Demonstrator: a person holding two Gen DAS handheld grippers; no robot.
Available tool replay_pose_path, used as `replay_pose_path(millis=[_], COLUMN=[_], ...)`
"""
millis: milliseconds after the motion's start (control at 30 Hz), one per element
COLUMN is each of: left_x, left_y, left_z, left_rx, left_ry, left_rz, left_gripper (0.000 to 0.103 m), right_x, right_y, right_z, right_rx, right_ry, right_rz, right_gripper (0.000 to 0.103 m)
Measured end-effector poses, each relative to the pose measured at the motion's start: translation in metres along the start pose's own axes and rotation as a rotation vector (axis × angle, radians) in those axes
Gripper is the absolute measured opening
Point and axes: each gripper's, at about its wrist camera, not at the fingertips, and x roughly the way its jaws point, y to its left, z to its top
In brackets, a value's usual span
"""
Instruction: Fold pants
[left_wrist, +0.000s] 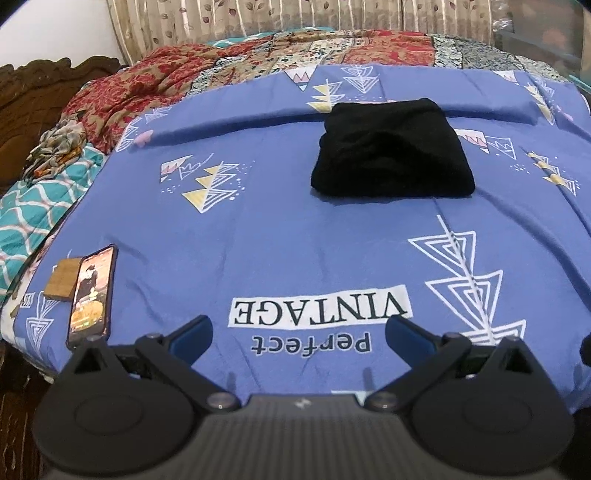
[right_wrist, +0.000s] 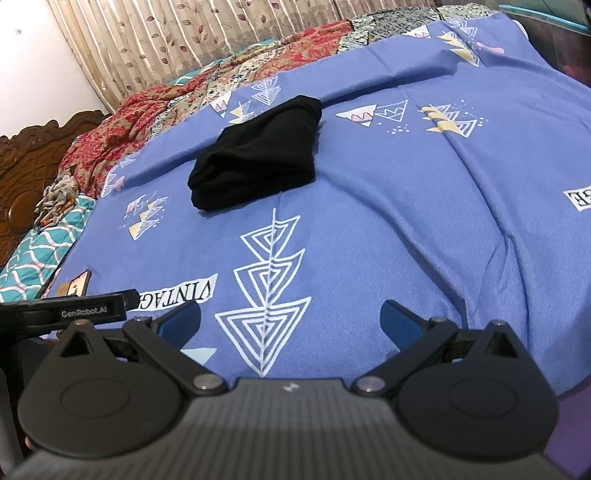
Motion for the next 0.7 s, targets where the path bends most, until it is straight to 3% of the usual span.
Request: replay_pose_path(millis=[133,267,467,700], left_x=[-0.007,-0.012,-0.023,-0.036], left_y=[0.001,0.001,-0.006,-0.007], left_z=[0.003,0.007,0.009,0.015], left_rx=[0.006,0.02,0.039,0.01], left_ry=[-0.033,-0.057,-0.073,-0.063], left_rz=[0.045,0.044,0.017,-0.072], left_gripper=[0.103,0.103,0.103,0.103], right_x=[-0.006,-0.013,-0.028,-0.034], right_y=[0.002,0.006,0.012,0.006], right_z=[0.004,0.008,0.017,0.023], right_rx=[0.005,0.003,-0.007,0.018], right_ry=[-0.01,-0.024,-0.078,-0.1], right_rz=[0.019,0.039,0.052,0.028], right_gripper=[0.103,0.103,0.103,0.103])
